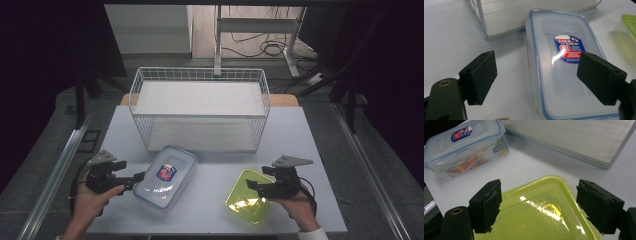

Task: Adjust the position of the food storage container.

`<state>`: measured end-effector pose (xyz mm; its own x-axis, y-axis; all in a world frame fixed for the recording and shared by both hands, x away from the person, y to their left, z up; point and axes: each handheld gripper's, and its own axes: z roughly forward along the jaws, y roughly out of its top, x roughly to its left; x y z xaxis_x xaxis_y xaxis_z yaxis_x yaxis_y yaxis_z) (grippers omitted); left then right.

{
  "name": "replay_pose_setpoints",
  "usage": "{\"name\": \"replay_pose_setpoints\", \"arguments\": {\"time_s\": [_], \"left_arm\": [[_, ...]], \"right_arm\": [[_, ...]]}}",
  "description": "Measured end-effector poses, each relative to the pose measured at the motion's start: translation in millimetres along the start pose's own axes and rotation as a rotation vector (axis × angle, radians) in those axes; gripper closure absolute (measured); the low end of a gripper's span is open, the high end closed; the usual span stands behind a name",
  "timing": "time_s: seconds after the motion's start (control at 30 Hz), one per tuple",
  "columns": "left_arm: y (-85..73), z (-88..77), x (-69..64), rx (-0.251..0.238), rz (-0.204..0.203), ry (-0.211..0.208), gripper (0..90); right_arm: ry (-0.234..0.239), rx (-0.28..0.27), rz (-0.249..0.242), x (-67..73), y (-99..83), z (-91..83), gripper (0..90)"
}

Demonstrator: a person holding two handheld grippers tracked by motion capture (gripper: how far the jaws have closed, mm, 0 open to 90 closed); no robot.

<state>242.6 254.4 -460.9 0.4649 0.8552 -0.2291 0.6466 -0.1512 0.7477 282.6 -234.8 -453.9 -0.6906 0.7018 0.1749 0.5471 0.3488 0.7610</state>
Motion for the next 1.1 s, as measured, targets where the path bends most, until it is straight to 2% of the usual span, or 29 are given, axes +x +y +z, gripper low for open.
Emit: {"name": "replay_pose_setpoints", "arguments": {"time_s": [0.23,0.27,0.3,0.33,0.4,0.43,0.47,0.5,0.53,0.57,0.6,0.7,0.83,0.93,1.1], "left_arm": [[4.1,-1.7,-14.0,0.003,0.015,-0.01,18.1],[5.5,-4.8,-20.5,-0.002,0.026,-0.029,18.9],[5.5,-4.8,-20.5,-0.002,0.026,-0.029,20.2],[7.2,-8.5,-29.0,-0.007,0.048,-0.042,22.0],[8.5,-10.9,-38.4,0.003,0.079,-0.051,27.4],[8.5,-10.9,-38.4,0.003,0.079,-0.051,34.2],[9.7,-10.6,-47.5,0.021,0.108,-0.065,40.2],[9.7,-10.6,-47.5,0.021,0.108,-0.065,44.4],[10.9,-8.3,-54.9,0.037,0.128,-0.09,50.1],[10.9,-8.3,-54.9,0.037,0.128,-0.09,51.9],[11.7,-4.7,-60.9,0.051,0.143,-0.108,53.0],[11.5,-0.5,-65.8,0.063,0.15,-0.122,52.7],[8.1,9.0,-75.4,0.087,0.153,-0.154,44.7],[4.4,17.8,-87.9,0.115,0.175,-0.18,39.3],[0.5,25.2,-97.4,0.129,0.192,-0.204,38.9]], "right_arm": [[-0.009,0.002,0.009,-8.9,-2.2,-0.9,20.3],[-0.015,-0.001,0.013,-9.4,-1.5,-1.8,20.4],[-0.016,-0.003,0.014,-9.1,-1.1,-2.5,20.4],[-0.019,-0.004,0.011,-8.4,-0.7,-3.2,20.4],[-0.026,-0.005,0.006,-6.2,0.3,-5.0,20.4],[-0.026,-0.005,0.006,-6.2,0.3,-5.0,20.4],[-0.025,-0.012,0.004,-3.5,1.1,-6.3,20.4],[-0.025,-0.012,0.004,-3.5,1.1,-6.3,20.4],[-0.021,-0.011,-0.004,-1.7,1.9,-5.9,20.5],[-0.021,-0.011,-0.004,-1.7,1.9,-5.9,20.5],[-0.016,-0.006,-0.01,-0.4,2.3,-3.9,20.4],[-0.012,0.0,-0.014,0.4,2.4,-1.3,20.4],[-0.009,0.01,-0.015,-0.4,0.7,2.4,20.4],[-0.011,0.02,-0.018,-1.6,-1.6,3.9,20.4],[-0.013,0.019,-0.016,-2.2,-1.5,3.6,20.4]]}}
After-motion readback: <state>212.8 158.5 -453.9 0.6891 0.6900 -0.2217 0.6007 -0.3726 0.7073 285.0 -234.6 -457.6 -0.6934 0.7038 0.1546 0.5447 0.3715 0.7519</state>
